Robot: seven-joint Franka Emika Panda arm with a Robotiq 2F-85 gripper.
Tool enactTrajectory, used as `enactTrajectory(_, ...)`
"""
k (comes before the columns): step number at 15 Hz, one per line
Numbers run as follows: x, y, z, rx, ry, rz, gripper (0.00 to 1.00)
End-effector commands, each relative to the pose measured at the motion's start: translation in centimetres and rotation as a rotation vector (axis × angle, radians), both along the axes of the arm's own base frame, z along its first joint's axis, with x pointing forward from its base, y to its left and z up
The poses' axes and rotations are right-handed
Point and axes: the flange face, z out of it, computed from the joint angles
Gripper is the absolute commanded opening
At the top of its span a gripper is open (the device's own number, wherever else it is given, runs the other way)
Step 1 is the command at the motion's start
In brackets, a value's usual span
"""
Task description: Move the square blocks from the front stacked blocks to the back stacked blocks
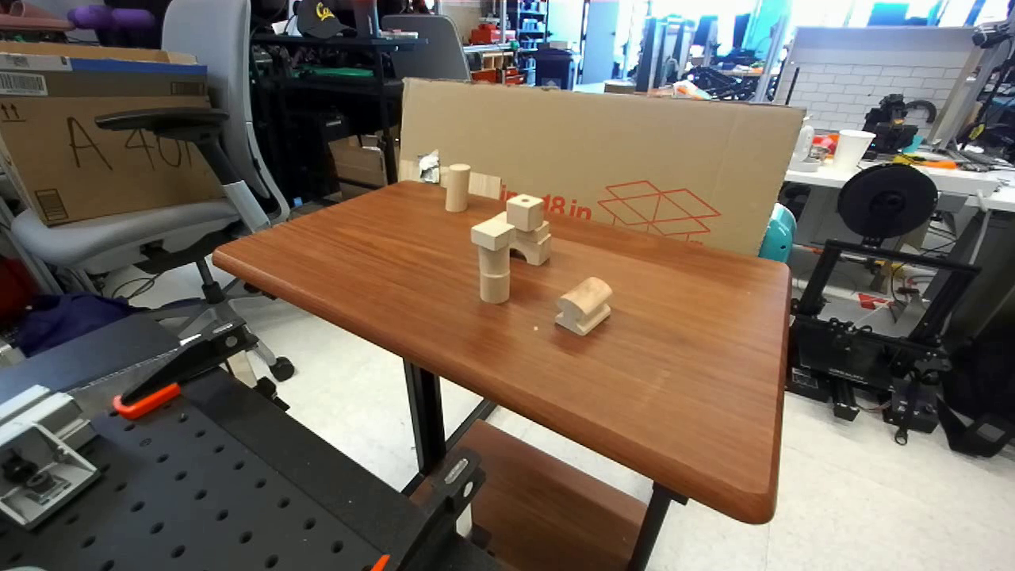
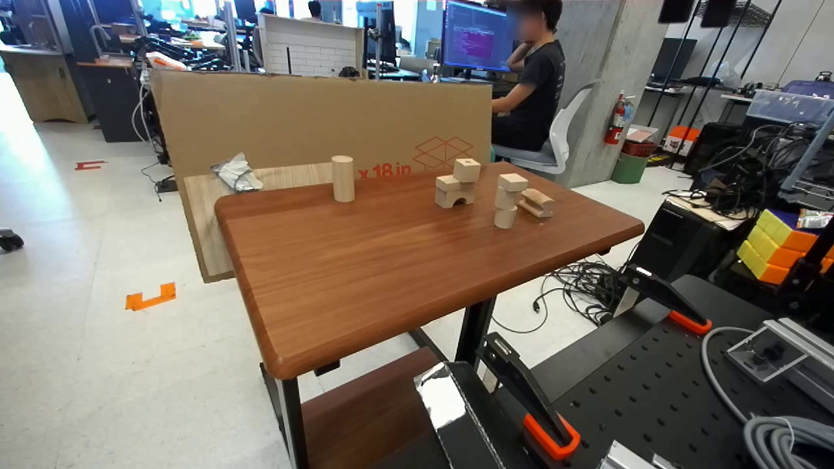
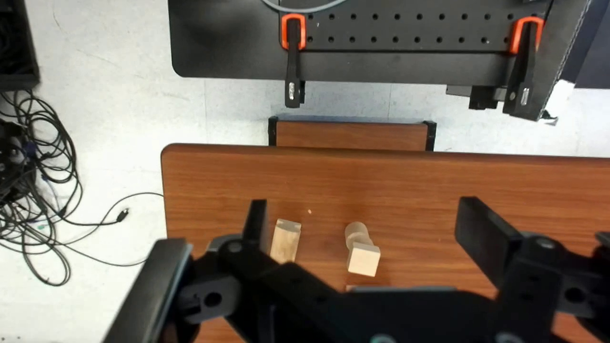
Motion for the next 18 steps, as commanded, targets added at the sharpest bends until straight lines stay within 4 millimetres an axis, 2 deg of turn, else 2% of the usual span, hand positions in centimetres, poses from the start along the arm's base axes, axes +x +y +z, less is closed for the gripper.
enactTrajectory(1,3.0,1.1,-2.9,0.018,-0.039,-0.007,1.0)
enactTrajectory(7,6.8,0.9,-8.4,0.064,0.015,-0.047,1.0)
enactTrajectory(14,10.1,1.4,-12.5,0.055,0.03,-0.072,1.0)
enactTrajectory(18,11.3,1.8,-14.6,0.049,0.044,-0.077,1.0)
